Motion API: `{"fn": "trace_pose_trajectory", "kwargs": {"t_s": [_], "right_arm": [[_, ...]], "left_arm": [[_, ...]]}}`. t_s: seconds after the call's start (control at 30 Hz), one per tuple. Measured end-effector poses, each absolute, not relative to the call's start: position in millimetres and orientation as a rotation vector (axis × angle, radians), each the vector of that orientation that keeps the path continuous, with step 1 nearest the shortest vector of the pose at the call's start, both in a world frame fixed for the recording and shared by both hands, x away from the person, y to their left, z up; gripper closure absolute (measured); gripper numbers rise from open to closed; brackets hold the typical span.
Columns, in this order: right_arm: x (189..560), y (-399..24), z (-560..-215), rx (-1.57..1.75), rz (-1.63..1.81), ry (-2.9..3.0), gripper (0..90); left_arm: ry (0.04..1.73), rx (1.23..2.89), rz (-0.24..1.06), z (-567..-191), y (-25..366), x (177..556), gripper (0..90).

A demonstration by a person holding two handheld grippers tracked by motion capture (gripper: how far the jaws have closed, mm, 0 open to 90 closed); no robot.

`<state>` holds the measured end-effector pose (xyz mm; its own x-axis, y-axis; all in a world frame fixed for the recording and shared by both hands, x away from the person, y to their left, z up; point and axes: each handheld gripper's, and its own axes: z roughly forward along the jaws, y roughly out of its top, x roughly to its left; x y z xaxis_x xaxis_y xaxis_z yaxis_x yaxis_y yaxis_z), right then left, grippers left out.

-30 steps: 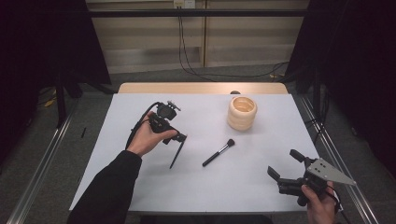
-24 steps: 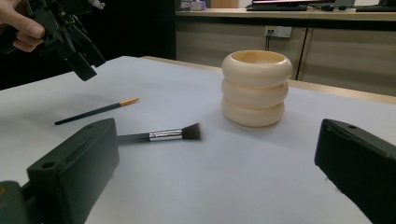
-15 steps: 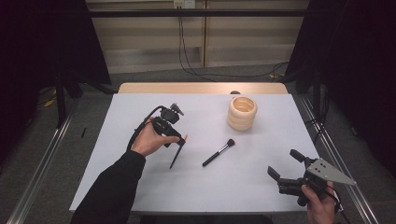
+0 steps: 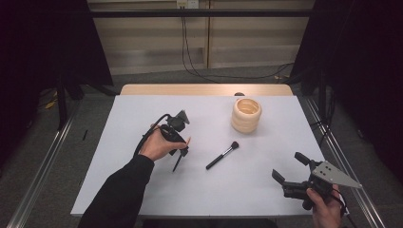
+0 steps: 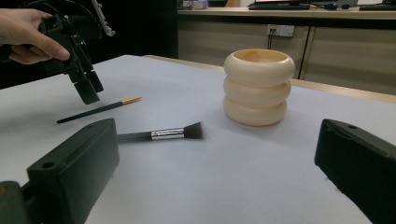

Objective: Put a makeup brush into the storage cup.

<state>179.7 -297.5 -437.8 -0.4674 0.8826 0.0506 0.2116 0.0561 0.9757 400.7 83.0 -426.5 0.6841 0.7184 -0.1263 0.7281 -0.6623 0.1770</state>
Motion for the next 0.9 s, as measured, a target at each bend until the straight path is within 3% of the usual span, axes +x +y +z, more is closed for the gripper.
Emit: {"fn": "trace_pose_trajectory", "kwargs": {"t_s": [0.17,0.4,0.67,0.9], "right_arm": [[179.6,-296.7,-437.7,1.1,1.449,1.747,0.0],[179.6,-297.0,-437.9,1.102,1.448,1.748,0.0],[179.6,-296.6,-437.8,1.103,1.449,1.749,0.0],[179.7,-296.5,-438.0,1.099,1.448,1.748,0.0]], "left_arm": [[1.195,2.698,-0.072,-432.5,77.2,399.5,46.5],[1.204,2.722,-0.069,-441.1,71.9,398.4,51.4],[1.221,2.761,0.027,-444.5,64.7,394.4,64.4],[1.259,2.747,0.004,-444.8,69.1,398.7,73.8]]}}
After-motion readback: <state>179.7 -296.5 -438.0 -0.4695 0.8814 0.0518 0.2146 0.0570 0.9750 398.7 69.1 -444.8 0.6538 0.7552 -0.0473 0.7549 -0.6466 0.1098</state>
